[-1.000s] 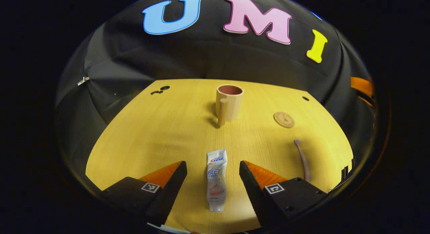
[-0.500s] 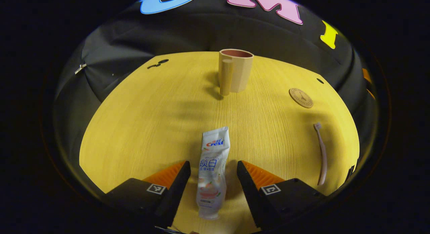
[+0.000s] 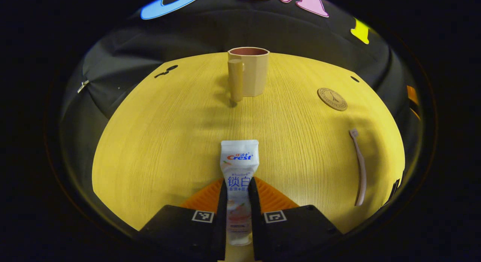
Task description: Put the toothbrush and toothpaste on the desktop into the cup, then pick up the cup and place it on the coaster on the desktop.
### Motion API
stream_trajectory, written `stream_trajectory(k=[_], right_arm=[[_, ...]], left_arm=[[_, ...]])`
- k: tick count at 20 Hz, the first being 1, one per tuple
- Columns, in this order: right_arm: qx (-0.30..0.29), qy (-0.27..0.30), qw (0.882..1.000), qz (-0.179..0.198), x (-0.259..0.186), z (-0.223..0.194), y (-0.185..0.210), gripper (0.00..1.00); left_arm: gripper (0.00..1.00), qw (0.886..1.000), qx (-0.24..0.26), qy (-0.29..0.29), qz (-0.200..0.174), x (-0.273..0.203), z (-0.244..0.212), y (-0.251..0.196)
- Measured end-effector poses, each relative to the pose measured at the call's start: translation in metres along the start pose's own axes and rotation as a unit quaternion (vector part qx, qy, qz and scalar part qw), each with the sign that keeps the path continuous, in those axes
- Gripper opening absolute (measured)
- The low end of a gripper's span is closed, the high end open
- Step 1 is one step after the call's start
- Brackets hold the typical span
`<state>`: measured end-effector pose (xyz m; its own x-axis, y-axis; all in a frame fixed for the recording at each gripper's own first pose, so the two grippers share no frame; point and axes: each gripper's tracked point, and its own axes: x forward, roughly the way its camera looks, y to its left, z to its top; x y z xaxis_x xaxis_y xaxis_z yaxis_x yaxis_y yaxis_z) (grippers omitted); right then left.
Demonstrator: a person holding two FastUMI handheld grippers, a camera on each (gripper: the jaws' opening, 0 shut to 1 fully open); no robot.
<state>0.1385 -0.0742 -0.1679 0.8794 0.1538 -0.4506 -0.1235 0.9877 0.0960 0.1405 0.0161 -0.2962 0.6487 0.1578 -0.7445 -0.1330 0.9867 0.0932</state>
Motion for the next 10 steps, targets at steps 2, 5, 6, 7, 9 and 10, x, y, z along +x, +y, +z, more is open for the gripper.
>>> stream_trajectory(k=[2,5,6,7,9,10], right_arm=[[-0.003,0.011,1.000,0.002,-0.001,-0.006,0.009,0.98],[-0.016,0.023,1.000,0.001,0.001,-0.017,0.020,0.98],[-0.020,0.028,0.999,-0.001,0.002,-0.020,0.022,0.99],[-0.020,0.033,0.999,-0.004,0.002,-0.024,0.024,0.99],[-0.013,0.050,0.999,0.000,0.005,-0.034,0.030,0.98],[-0.011,0.062,0.998,0.001,0.007,-0.042,0.032,0.99]], left_arm=[[0.28,1.000,0.016,-0.001,0.011,0.002,0.002,-0.002],[0.23,1.000,0.018,-0.003,0.009,0.001,0.003,-0.003],[0.22,1.000,0.016,-0.001,0.001,0.001,0.002,-0.003],[0.21,1.000,0.012,0.002,-0.008,0.000,0.001,-0.003],[0.20,1.000,-0.002,0.010,-0.016,-0.005,-0.006,0.003],[0.20,1.000,-0.014,0.012,-0.018,-0.006,-0.008,0.007]])
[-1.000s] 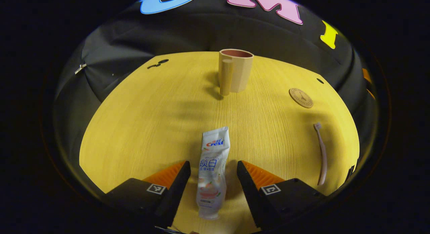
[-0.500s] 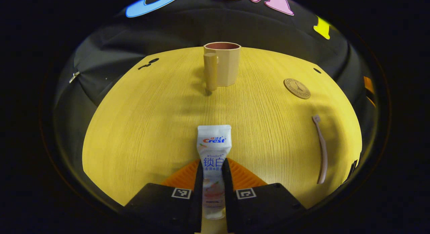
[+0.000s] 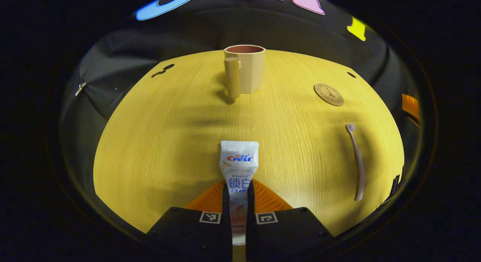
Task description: Put the toothbrush and toothpaste on the desktop into the cup, then pick up the cup and place it on the coaster on the desktop.
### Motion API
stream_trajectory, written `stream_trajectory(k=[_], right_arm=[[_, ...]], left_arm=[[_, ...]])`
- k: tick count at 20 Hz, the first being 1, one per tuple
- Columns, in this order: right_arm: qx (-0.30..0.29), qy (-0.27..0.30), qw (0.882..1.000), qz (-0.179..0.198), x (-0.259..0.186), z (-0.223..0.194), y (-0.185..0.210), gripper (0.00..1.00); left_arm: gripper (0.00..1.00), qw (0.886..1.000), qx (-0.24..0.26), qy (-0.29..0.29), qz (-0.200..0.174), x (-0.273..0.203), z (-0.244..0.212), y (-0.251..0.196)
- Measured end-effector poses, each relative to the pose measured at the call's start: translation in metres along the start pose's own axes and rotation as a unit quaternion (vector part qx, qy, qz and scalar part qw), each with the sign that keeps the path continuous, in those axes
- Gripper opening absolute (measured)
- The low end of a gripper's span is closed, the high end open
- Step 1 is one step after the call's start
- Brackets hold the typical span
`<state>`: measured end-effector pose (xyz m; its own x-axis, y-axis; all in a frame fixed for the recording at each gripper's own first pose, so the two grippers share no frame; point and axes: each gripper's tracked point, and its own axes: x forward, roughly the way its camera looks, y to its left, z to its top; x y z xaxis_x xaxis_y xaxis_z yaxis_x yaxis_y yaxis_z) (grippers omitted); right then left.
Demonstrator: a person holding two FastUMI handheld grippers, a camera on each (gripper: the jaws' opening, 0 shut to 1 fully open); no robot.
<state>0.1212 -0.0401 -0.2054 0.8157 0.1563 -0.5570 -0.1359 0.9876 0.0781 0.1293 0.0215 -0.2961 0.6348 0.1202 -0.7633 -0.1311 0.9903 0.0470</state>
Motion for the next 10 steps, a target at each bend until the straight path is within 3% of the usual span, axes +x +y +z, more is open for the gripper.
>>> stream_trajectory(k=[4,10], right_arm=[[0.002,0.057,0.998,-0.005,0.014,-0.030,0.003,0.99],[-0.017,0.165,0.986,0.005,0.033,-0.083,0.021,0.99]], left_arm=[[0.19,1.000,-0.021,-0.003,-0.010,-0.015,-0.007,0.013],[0.19,0.999,-0.020,-0.026,-0.005,-0.047,-0.015,0.040]])
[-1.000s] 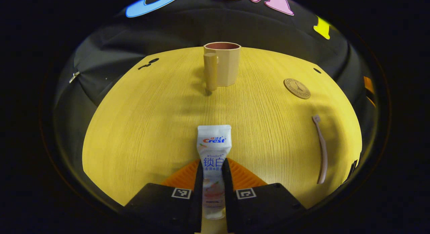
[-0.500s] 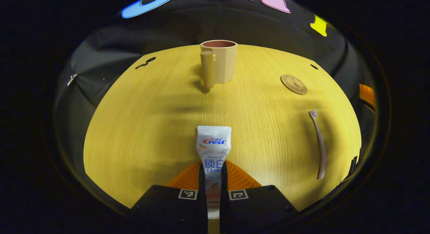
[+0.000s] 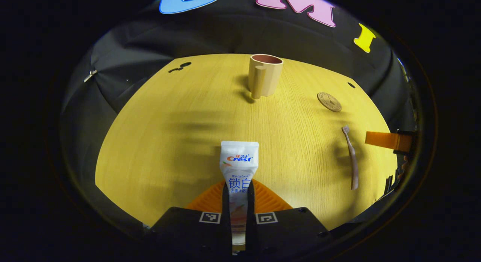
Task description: Put the toothbrush and toothpaste on the desktop into the cup, then pick up the cup and place it on the coaster on the desktop.
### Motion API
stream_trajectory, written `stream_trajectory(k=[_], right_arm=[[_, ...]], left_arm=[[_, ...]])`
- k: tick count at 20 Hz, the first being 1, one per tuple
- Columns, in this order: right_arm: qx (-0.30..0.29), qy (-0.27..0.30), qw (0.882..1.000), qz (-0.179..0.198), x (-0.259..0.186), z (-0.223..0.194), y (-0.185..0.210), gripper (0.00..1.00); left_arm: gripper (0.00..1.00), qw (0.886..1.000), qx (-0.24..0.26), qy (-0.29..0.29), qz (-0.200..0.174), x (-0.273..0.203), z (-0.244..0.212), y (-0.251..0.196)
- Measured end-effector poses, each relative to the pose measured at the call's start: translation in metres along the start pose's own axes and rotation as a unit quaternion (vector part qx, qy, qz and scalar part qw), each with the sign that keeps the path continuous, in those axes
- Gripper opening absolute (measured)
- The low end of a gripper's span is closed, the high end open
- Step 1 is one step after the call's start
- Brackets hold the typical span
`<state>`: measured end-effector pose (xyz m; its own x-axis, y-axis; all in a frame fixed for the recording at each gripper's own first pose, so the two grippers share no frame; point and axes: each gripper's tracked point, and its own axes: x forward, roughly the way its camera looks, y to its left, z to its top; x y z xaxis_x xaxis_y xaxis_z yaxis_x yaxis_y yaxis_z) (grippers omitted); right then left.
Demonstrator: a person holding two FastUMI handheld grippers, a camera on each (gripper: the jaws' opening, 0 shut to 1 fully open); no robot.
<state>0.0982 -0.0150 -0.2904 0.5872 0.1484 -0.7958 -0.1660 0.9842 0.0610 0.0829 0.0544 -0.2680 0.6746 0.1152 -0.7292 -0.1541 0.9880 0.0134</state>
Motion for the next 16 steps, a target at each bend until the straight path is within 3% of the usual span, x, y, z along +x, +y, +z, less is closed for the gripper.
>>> stream_trajectory(k=[7,13,16], right_arm=[[0.013,0.074,0.996,-0.038,0.020,-0.035,0.002,0.99],[0.008,0.093,0.994,-0.056,0.028,-0.044,0.002,0.98],[0.006,0.110,0.991,-0.071,0.033,-0.056,0.001,0.92]], left_arm=[[0.19,1.000,0.008,0.005,0.012,-0.014,-0.020,0.028],[0.19,1.000,0.026,0.000,0.010,-0.019,-0.021,0.037],[0.19,0.999,0.033,-0.002,0.008,-0.020,-0.019,0.039]])
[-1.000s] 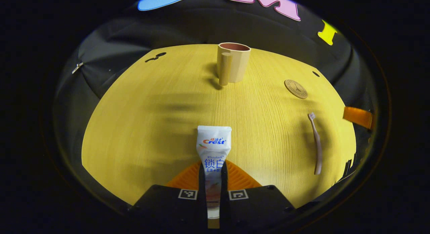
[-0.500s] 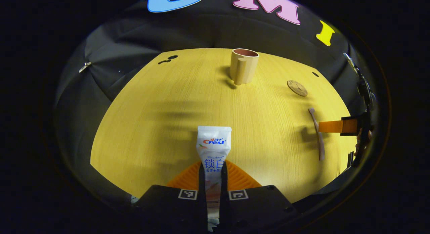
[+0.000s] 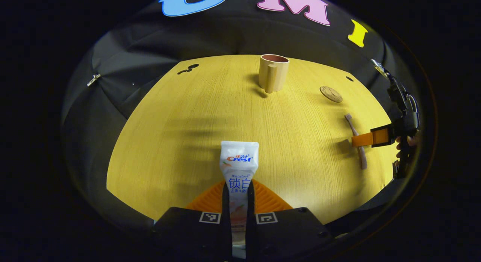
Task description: Put the toothbrush and toothpaste on the desktop into the cup, then pick up the cup and place it on the coaster on the desktop.
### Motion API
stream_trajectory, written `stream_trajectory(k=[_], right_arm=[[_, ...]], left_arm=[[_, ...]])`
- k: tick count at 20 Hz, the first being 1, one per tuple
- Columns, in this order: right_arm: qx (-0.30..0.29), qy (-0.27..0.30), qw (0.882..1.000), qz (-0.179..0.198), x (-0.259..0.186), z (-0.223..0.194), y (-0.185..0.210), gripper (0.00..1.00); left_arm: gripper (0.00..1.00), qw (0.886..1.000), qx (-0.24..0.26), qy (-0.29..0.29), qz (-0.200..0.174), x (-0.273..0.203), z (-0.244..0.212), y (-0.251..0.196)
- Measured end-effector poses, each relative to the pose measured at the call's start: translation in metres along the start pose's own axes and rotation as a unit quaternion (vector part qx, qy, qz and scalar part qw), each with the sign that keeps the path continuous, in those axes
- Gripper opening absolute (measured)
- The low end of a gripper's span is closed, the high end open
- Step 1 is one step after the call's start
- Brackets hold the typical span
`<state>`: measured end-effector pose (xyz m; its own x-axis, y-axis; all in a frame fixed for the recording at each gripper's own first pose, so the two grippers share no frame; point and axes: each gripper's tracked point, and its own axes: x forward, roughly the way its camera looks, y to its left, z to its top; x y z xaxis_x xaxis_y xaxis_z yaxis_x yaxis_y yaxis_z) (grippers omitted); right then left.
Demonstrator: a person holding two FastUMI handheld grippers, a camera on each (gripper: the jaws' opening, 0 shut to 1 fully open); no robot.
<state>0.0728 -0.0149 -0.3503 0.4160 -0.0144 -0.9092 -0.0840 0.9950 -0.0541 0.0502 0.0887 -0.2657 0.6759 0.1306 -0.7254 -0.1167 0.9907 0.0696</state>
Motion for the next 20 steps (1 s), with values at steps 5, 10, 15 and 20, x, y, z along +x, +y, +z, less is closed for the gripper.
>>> stream_trajectory(k=[5,10,15,20], right_arm=[[0.011,-0.009,1.000,-0.018,-0.001,0.003,0.000,0.70],[0.037,0.000,0.999,-0.021,0.000,0.004,0.000,0.12],[-0.002,0.006,1.000,0.017,-0.003,-0.001,0.005,0.06],[0.028,0.008,0.999,0.013,-0.013,0.001,-0.017,0.06]], left_arm=[[0.19,1.000,0.012,0.001,-0.006,0.000,-0.001,0.003],[0.19,1.000,0.015,0.008,-0.014,0.001,-0.007,0.005],[0.20,1.000,0.011,0.010,-0.023,0.003,-0.007,0.001],[0.19,0.999,0.004,-0.017,-0.036,0.001,0.024,-0.004]])
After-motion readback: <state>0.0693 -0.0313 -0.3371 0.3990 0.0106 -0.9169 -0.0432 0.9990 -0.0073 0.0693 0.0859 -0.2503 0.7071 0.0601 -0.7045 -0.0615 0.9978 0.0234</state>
